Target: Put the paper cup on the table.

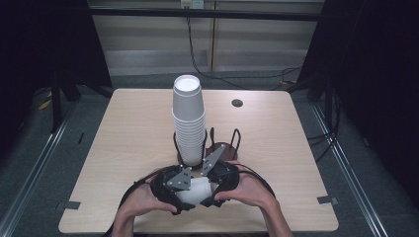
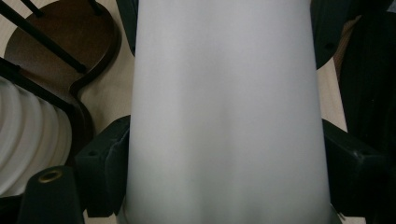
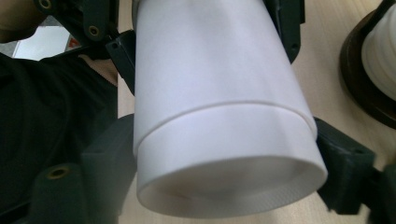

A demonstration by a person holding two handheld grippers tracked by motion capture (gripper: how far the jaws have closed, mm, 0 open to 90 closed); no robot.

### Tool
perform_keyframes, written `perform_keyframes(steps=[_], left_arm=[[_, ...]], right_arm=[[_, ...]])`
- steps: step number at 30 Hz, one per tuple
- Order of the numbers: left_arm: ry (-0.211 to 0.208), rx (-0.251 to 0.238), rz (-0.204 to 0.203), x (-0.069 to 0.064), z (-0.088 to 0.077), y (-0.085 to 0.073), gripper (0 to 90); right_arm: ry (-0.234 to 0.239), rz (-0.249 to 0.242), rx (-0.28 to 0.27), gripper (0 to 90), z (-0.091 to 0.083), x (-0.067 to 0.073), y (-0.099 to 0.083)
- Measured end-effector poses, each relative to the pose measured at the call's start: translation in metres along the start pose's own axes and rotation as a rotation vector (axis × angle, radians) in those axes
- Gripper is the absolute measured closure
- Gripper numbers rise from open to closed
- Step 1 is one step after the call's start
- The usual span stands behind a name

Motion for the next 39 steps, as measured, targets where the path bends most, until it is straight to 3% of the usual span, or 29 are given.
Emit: perform_keyframes(steps=[4, 18, 29, 33, 39], left_arm=[[-0.003, 0.004, 0.005, 0.0, 0.001, 0.0, 16.9], [-0.016, -0.021, 0.013, 0.001, -0.002, -0.001, 15.6], [-0.023, -0.131, -0.012, 0.001, -0.008, -0.004, 14.5], [-0.009, -0.15, 0.016, 0.001, -0.013, -0.004, 14.7], [0.004, -0.205, 0.023, -0.001, -0.016, -0.005, 15.0]], right_arm=[[0.004, -0.019, -0.01, 21.5, 0.0, 0.001, 0.001], [0.011, -0.007, -0.017, 23.4, -0.003, 0.001, 0.0], [0.013, 0.001, -0.037, 23.3, -0.006, 0.0, -0.001], [0.018, 0.004, -0.047, 23.4, -0.007, 0.0, 0.0], [0.013, 0.006, -0.049, 23.5, -0.01, 0.0, 0.0]])
Point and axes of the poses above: each handheld gripper's, and its own axes: z roughly forward along the jaws, y roughly out of its top, x roughly to its left, the point moved 1 cm from there along z, roughly forward along the jaws, and after that the axes turned 10 degrees about -y, right-handed, at the moved point
